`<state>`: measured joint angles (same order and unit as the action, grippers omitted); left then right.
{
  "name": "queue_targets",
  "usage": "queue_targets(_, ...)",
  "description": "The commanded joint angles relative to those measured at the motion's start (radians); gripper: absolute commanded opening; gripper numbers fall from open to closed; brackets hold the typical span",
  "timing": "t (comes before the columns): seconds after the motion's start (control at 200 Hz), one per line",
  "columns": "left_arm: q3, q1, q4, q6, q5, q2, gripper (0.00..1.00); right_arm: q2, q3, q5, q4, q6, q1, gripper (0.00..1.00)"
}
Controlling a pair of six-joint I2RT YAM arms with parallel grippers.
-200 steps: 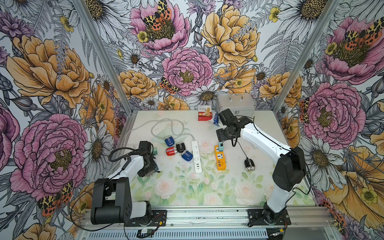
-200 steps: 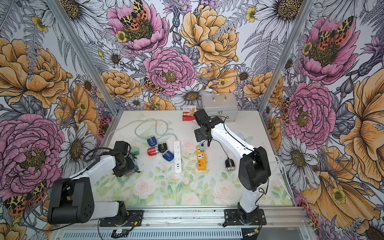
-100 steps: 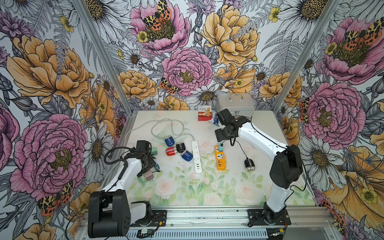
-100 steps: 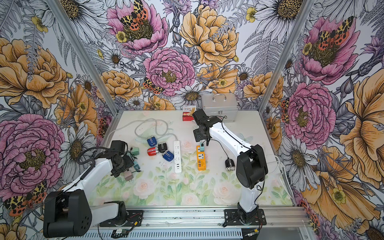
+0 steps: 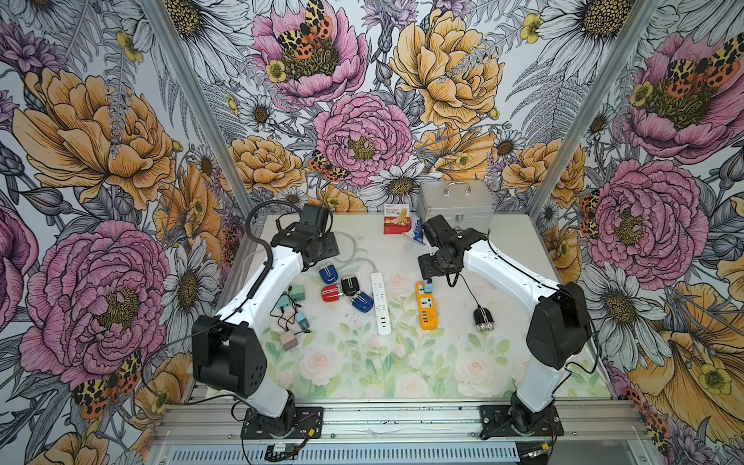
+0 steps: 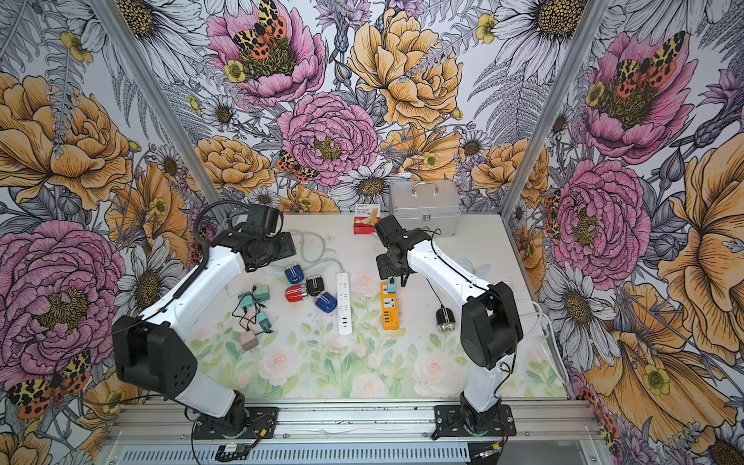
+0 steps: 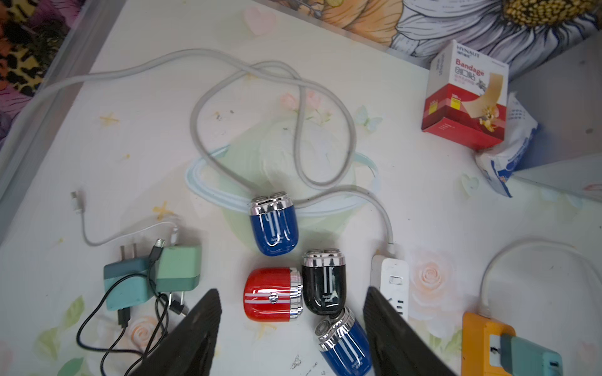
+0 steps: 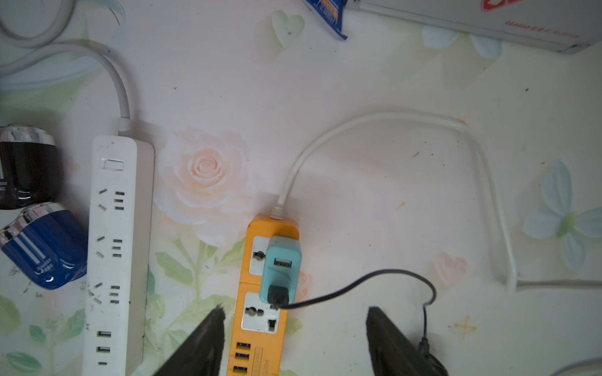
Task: Unplug the electric shaver
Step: Adjust the socket at the center of the board.
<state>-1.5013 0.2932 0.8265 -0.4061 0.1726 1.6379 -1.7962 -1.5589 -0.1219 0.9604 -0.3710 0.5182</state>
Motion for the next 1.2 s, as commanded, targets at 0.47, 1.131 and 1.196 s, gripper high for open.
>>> queue_targets(0.47,-0.154,0.115,-0.013,0.335,-0.410,0.289,0.66,-0.074,0.053,0.007,-0.110,-0.127,0.042,0.56)
queue_targets(1.131,0.007,0.189,-0.122,0.257,-0.480,0.226,0.66,-0.170,0.019,-0.040,-0.139,-0.130,0.032,0.25)
queue_targets(1.196,0.030,0.192,-0.149,0.245,-0.500,0.211,0.66,-0.167,0.017,-0.046,-0.140,-0.132,0.031,0.24)
